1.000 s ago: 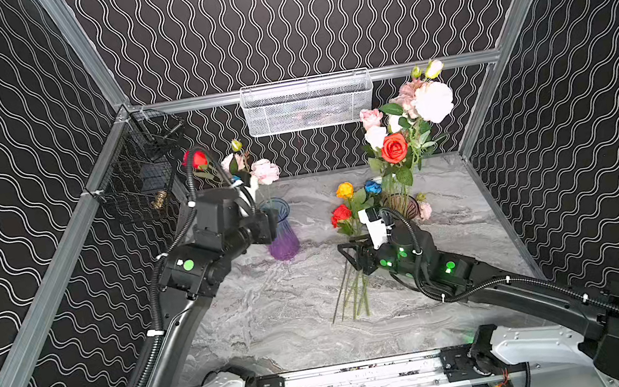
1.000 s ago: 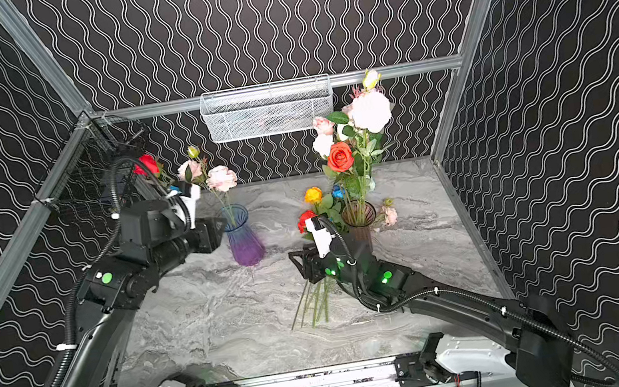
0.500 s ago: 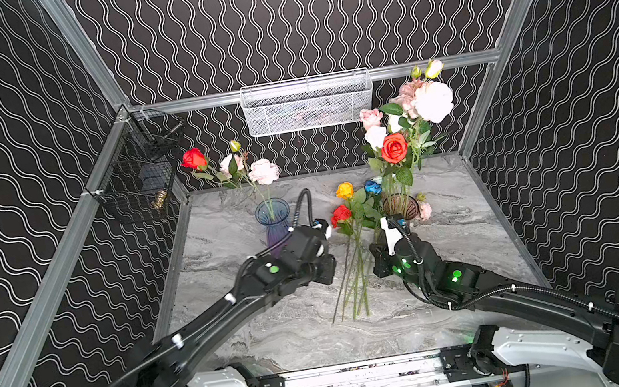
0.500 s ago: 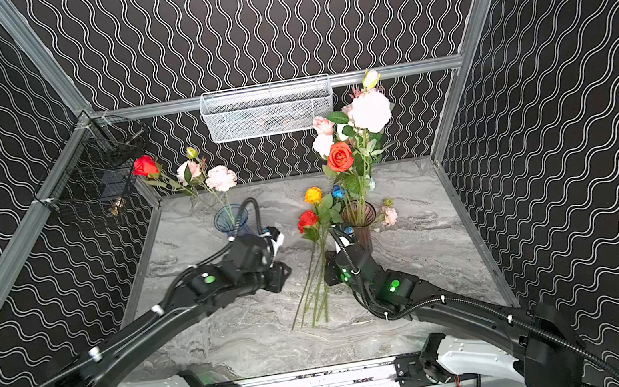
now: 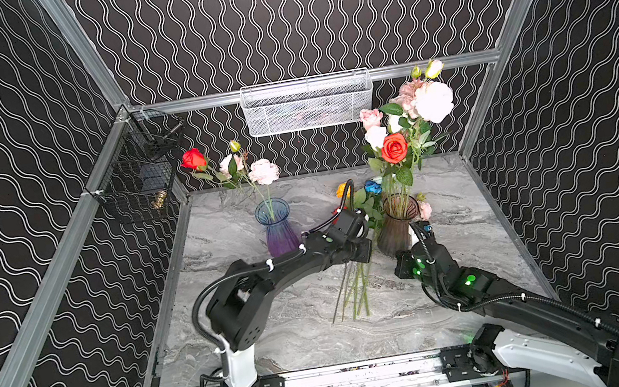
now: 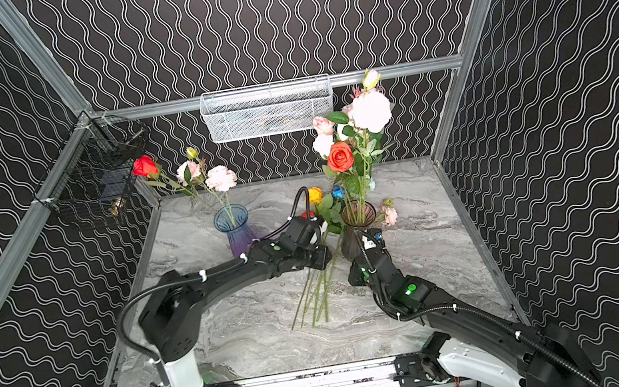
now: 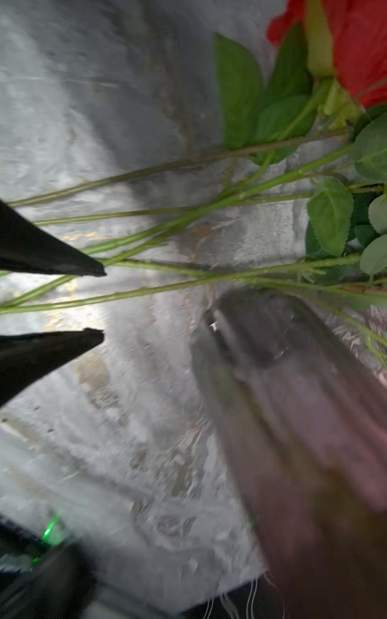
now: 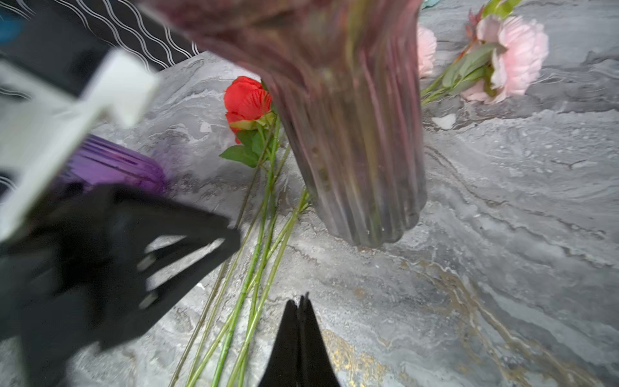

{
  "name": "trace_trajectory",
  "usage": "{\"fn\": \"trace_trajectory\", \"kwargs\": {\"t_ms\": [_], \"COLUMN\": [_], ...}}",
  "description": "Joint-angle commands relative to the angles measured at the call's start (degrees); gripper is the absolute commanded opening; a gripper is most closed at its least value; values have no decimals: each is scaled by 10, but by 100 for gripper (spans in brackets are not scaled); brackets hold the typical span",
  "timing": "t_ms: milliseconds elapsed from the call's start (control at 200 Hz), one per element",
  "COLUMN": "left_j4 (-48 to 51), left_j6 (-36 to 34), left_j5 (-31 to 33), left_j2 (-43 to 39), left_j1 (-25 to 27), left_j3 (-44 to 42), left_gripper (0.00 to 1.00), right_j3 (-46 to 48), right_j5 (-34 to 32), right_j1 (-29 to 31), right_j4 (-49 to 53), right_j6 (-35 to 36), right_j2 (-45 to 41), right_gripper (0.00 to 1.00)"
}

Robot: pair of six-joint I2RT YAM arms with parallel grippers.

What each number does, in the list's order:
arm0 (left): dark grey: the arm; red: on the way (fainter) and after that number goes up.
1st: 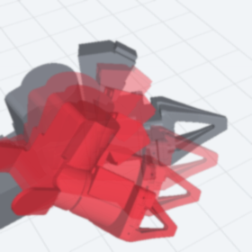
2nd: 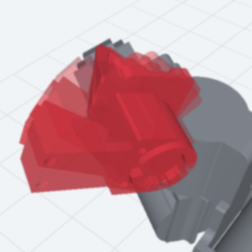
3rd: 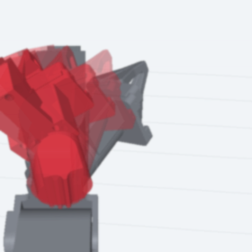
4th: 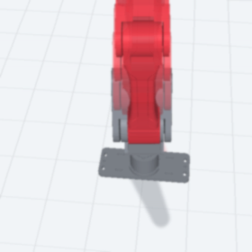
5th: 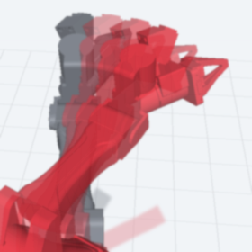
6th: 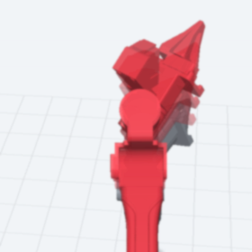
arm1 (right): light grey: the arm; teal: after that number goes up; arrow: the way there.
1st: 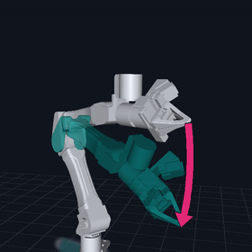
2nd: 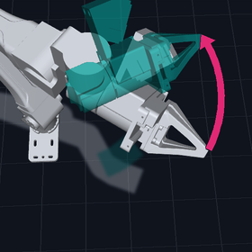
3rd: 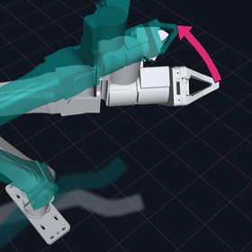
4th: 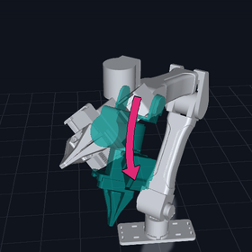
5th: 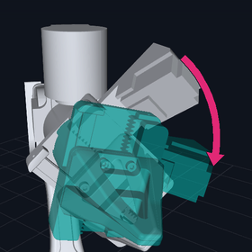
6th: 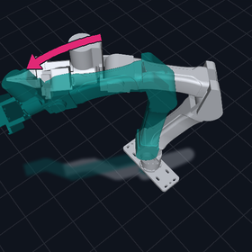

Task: Arrange the flowers into the vase
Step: 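Open the left gripper and swing it toward the rose pile, then close the left gripper on a yellow rose stem in the pile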

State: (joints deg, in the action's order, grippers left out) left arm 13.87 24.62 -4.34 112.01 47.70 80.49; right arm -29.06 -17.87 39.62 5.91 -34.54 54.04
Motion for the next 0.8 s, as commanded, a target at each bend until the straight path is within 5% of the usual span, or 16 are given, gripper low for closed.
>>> {"fn": "trace_trajectory", "kwargs": {"t_ms": [0, 470, 796], "left_j4": [8, 62, 44], "left_j6": [-17, -30, -34], "left_j5": [14, 151, 131], "left_j2": [44, 131, 136], "left_j1": [-6, -11, -22], "left_j3": [41, 118, 104], "left_gripper": [31, 30, 30], "right_j3": [2, 9, 2], "right_j5": [11, 24, 41], "right_j1": [-3, -7, -9], "right_j4": [-6, -22, -35], "right_j6": [-2, 16, 15], "right_j2": [-5, -9, 16], "right_gripper": [0, 3, 4]}}
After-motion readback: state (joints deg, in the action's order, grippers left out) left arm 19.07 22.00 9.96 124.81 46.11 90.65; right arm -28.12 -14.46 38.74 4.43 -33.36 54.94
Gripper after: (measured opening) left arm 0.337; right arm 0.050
